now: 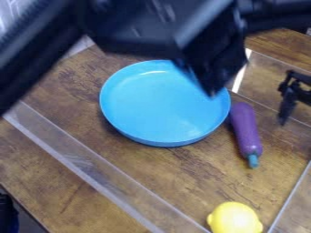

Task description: Put the purple eggplant on the blue tray

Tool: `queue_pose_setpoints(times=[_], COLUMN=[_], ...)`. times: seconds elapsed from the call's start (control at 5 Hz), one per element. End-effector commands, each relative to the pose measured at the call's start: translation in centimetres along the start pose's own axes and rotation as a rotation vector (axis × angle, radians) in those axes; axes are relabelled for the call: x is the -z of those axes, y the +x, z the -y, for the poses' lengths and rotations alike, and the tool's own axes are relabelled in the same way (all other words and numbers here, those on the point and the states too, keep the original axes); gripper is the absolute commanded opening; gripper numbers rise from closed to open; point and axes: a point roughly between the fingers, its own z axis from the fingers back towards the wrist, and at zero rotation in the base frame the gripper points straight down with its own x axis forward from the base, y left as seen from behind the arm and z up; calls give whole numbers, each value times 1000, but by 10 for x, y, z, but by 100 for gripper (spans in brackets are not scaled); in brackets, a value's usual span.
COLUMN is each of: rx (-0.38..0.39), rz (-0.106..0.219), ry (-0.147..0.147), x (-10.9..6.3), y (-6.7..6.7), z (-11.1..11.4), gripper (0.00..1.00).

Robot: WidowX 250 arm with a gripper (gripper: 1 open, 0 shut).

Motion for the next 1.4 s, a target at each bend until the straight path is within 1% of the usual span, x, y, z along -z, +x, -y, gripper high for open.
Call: queue_pose_setpoints(times=[0.0, 0.2, 0.4, 0.6, 0.8, 1.0, 1.2], rx=[2, 1, -2, -44, -87, -135, -183], rz=[68, 48, 38, 25, 4, -14, -37], ry=[-15, -1, 12, 18, 28, 29, 41], x=[-20, -9, 1, 11, 19, 25, 31], y=[7, 11, 11, 7, 4, -4, -14], z=[6, 9, 8, -9, -26, -39, -55], gripper=[100, 100, 100, 100, 100, 100, 100])
